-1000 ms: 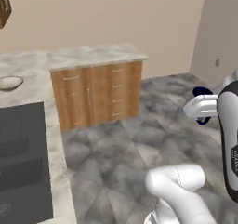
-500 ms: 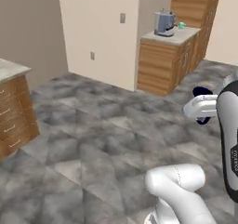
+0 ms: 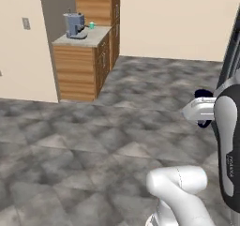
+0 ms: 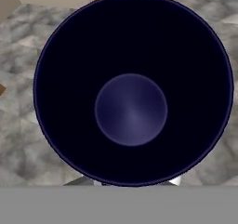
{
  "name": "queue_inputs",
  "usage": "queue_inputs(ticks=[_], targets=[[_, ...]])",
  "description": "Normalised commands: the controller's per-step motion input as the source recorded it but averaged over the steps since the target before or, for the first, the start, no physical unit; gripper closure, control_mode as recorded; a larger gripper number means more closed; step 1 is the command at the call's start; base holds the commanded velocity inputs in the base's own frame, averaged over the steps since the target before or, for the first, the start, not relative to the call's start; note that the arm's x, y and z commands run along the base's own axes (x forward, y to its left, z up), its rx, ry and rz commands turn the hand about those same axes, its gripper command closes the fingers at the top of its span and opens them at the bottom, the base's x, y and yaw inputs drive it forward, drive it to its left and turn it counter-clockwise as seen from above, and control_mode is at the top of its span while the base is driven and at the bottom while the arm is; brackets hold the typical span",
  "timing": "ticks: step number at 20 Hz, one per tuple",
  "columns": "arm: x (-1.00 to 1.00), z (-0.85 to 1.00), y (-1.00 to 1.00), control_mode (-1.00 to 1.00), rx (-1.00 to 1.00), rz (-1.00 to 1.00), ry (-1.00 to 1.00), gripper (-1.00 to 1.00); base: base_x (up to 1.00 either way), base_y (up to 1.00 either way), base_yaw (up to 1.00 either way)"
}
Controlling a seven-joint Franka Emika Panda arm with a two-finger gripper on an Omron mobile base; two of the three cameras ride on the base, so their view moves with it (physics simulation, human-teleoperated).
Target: Clear the mugs and bowl far away from the sink.
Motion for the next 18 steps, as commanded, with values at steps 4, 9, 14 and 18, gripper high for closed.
queue_inputs(ticks=[4,9,14,18], targets=[[0.0,0.0,0.0,1.0,0.0,0.0,0.0,1.0,1.0,-0.74,0.15],[0.0,0.0,0.0,1.0,0.0,0.0,0.0,1.0,1.0,-0.39,0.09],[0.0,0.0,0.0,1.0,0.0,0.0,0.0,1.0,1.0,-0.22,0.05],[0.0,0.0,0.0,1.0,0.0,0.0,0.0,1.0,1.0,0.0,0.0]])
